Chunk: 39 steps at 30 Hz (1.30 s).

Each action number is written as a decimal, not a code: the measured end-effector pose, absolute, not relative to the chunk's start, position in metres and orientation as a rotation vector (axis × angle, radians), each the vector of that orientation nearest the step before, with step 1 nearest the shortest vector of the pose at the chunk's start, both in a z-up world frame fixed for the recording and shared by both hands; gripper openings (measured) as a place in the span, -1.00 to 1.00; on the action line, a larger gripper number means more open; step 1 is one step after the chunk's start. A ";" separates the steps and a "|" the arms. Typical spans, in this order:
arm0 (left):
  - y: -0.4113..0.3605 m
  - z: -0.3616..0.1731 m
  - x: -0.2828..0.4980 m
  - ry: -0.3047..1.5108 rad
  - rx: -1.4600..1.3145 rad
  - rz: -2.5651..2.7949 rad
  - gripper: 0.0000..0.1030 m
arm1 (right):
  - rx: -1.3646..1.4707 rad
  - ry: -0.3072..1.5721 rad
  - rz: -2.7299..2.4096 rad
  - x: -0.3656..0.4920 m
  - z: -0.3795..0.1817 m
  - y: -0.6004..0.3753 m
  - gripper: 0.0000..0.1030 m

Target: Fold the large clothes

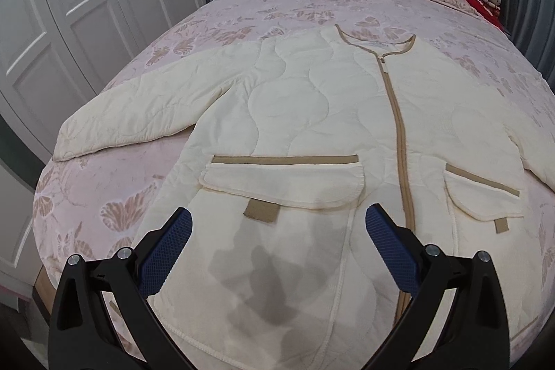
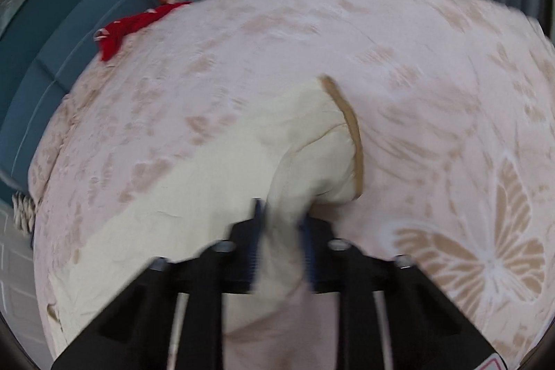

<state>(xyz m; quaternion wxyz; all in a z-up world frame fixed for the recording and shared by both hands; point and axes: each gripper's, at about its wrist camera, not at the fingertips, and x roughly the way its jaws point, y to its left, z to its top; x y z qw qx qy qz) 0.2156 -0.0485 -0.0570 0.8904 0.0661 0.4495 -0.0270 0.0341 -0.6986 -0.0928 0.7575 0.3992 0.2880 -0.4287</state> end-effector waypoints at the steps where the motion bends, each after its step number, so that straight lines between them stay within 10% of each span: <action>1: -0.046 -0.058 0.218 0.937 0.133 -0.054 0.89 | 0.848 0.597 -0.892 0.044 -0.080 -0.691 -0.78; 12: 0.000 -0.059 0.231 0.951 0.034 -0.005 0.84 | 0.470 0.521 -0.147 0.236 0.061 -0.458 -0.82; 24: 0.050 -0.051 0.256 0.938 -0.060 0.001 0.84 | 0.309 0.822 0.211 0.368 -0.044 -0.202 -0.84; 33: 0.045 -0.057 0.301 0.978 -0.272 -0.126 0.84 | 0.321 0.856 0.267 0.327 -0.062 -0.184 0.07; 39: 0.004 -0.078 0.355 1.055 -0.497 -0.252 0.85 | 0.528 0.782 0.018 0.236 -0.057 -0.301 0.15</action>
